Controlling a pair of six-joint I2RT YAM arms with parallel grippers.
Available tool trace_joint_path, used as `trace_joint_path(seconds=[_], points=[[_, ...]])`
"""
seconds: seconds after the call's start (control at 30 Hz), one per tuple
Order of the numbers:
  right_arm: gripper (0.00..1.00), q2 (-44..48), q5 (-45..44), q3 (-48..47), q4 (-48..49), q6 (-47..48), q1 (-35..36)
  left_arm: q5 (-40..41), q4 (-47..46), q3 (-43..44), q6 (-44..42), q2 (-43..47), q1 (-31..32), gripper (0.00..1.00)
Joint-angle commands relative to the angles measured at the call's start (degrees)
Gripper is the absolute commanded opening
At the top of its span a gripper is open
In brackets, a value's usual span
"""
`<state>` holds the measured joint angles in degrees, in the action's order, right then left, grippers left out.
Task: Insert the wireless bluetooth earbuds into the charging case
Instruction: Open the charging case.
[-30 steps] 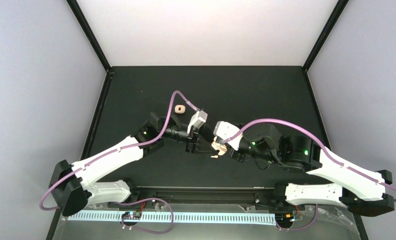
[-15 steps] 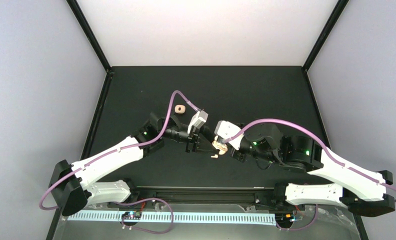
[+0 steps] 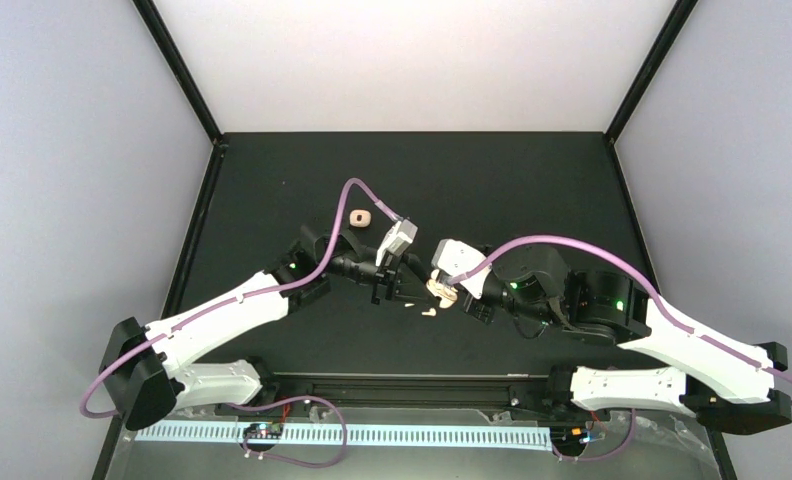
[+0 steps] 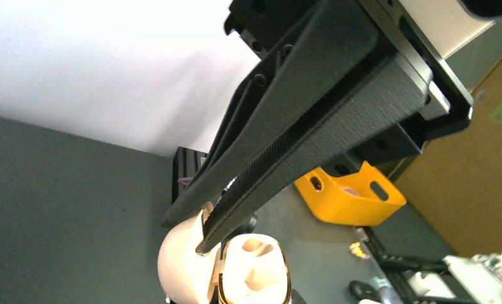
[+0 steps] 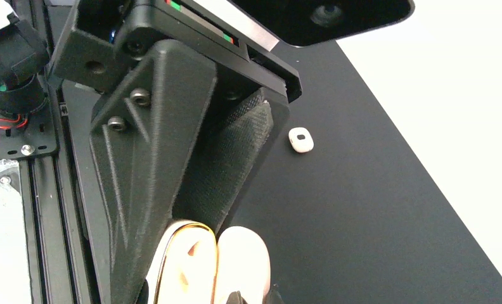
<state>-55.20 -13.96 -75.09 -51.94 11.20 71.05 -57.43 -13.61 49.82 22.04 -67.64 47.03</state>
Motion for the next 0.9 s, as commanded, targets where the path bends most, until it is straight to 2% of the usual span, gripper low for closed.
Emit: trace_joint_path(seconds=[0.0,0.1,0.33,0.73,0.87], points=[[0.01,0.9,3.8,-1.6,2.4,-1.4,0.7,2.5,-1.4,1.8,0.0,-0.9,-0.1,0.11],[0.01,1.0,4.5,-1.8,2.3,-1.5,0.6,2.5,-1.9,1.5,0.0,-0.8,-0.1,0.02],[0.05,1.1,6.3,-2.9,2.0,-2.4,0.7,2.8,-8.7,-1.9,1.0,1.1,0.0,0.01],[0.37,0.9,7.8,-4.2,2.1,-5.0,0.6,6.5,-18.1,-7.9,-1.0,5.6,0.5,0.02],[0.39,1.2,6.8,-3.9,2.5,-5.5,0.6,7.1,-19.0,-8.8,-1.6,6.8,0.5,0.02]])
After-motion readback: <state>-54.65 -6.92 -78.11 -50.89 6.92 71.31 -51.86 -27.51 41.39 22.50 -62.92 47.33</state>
